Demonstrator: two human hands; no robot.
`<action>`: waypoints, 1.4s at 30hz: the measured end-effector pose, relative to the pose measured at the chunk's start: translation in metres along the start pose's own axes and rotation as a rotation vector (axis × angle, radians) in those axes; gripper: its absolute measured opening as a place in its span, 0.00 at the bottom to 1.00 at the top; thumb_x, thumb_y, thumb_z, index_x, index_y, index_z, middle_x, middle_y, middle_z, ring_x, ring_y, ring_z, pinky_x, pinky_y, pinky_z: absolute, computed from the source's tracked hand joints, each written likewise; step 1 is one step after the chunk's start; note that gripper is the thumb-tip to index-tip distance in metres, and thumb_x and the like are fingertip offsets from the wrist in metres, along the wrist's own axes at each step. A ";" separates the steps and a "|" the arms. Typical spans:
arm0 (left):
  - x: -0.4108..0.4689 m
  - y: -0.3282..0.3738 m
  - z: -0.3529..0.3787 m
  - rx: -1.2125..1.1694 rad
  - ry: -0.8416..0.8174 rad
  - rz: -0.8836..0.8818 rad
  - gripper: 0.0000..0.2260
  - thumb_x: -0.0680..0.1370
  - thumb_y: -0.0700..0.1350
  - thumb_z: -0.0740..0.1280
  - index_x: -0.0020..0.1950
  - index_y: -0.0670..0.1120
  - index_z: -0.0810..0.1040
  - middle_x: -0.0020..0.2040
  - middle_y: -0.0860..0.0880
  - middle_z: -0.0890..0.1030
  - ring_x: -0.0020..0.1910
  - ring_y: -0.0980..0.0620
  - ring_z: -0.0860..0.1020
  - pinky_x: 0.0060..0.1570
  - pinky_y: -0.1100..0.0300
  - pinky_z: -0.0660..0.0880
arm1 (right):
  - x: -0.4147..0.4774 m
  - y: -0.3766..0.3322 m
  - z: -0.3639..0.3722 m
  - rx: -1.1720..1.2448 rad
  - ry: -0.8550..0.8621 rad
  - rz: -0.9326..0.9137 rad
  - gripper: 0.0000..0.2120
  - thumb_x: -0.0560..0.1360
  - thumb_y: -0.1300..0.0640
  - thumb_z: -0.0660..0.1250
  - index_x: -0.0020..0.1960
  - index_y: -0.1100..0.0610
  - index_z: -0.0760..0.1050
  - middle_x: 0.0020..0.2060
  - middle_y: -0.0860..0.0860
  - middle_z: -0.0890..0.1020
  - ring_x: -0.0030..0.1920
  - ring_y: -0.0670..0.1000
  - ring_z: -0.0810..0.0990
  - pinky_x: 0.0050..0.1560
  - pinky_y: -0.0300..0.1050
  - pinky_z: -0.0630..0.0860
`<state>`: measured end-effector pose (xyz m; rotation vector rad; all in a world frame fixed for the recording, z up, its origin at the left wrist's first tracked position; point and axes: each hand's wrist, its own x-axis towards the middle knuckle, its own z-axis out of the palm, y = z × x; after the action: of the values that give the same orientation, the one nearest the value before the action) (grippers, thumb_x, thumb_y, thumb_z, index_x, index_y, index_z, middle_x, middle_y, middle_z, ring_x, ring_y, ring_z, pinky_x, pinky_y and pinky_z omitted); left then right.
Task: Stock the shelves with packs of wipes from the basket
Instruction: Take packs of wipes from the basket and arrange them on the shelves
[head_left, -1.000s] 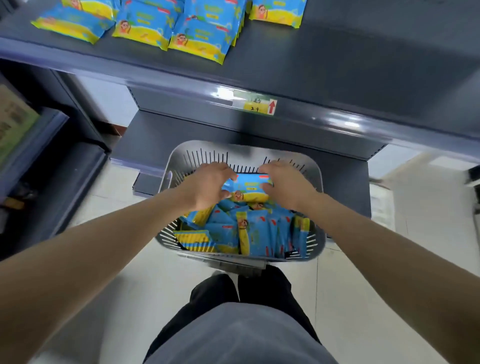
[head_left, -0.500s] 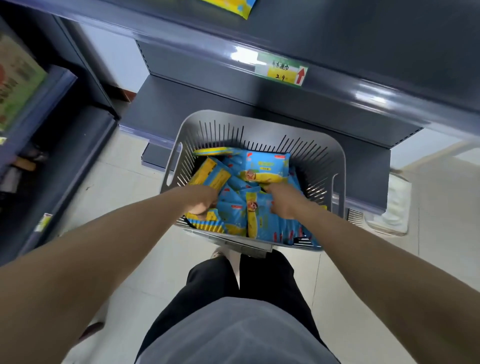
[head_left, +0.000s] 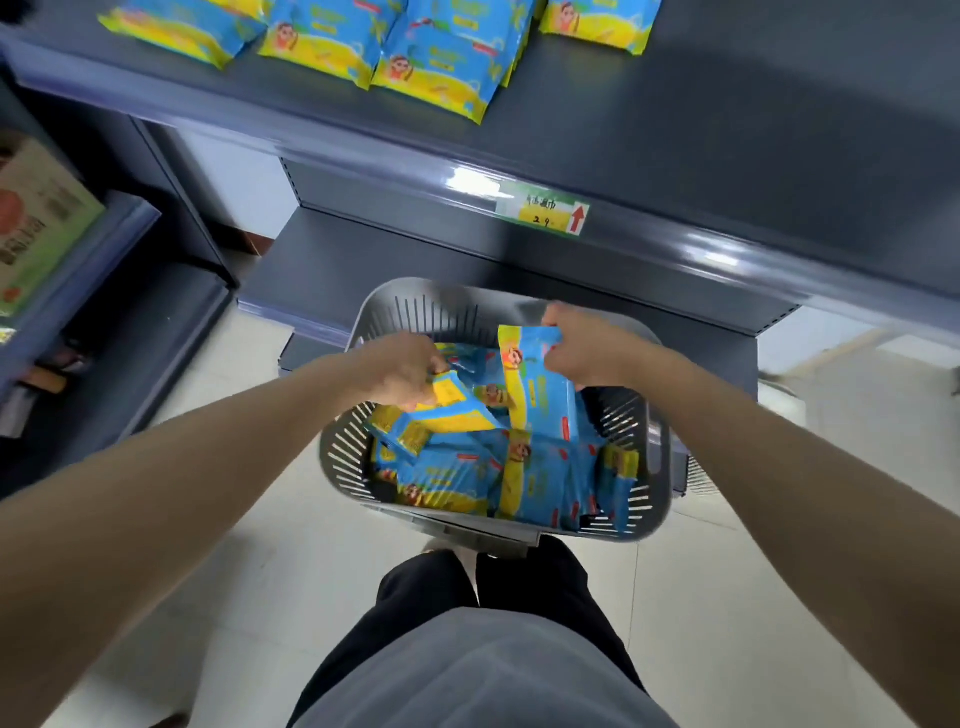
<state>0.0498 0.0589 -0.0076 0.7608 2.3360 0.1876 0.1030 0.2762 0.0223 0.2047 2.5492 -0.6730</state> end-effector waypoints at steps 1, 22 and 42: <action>-0.006 0.004 -0.014 -0.023 0.059 0.022 0.09 0.70 0.41 0.68 0.49 0.43 0.80 0.43 0.43 0.82 0.46 0.45 0.80 0.43 0.58 0.74 | -0.002 -0.004 -0.014 0.026 0.035 -0.007 0.10 0.74 0.61 0.57 0.55 0.59 0.65 0.43 0.59 0.77 0.40 0.58 0.79 0.41 0.55 0.79; -0.022 0.060 -0.149 -0.730 0.509 0.201 0.10 0.70 0.33 0.71 0.39 0.47 0.76 0.32 0.53 0.73 0.28 0.59 0.70 0.32 0.68 0.68 | -0.004 -0.029 -0.176 0.138 0.614 -0.126 0.34 0.71 0.69 0.62 0.71 0.48 0.58 0.53 0.55 0.71 0.49 0.53 0.73 0.42 0.44 0.70; 0.091 0.061 -0.246 -1.235 0.786 -0.058 0.15 0.71 0.32 0.66 0.56 0.42 0.71 0.46 0.46 0.76 0.45 0.46 0.76 0.37 0.57 0.73 | 0.177 -0.011 -0.280 -0.114 0.579 -0.140 0.18 0.72 0.69 0.63 0.59 0.55 0.76 0.57 0.55 0.78 0.56 0.57 0.77 0.56 0.46 0.74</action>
<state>-0.1333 0.1766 0.1505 -0.0605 2.2313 1.9393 -0.1716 0.4097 0.1509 0.2059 3.1721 -0.5771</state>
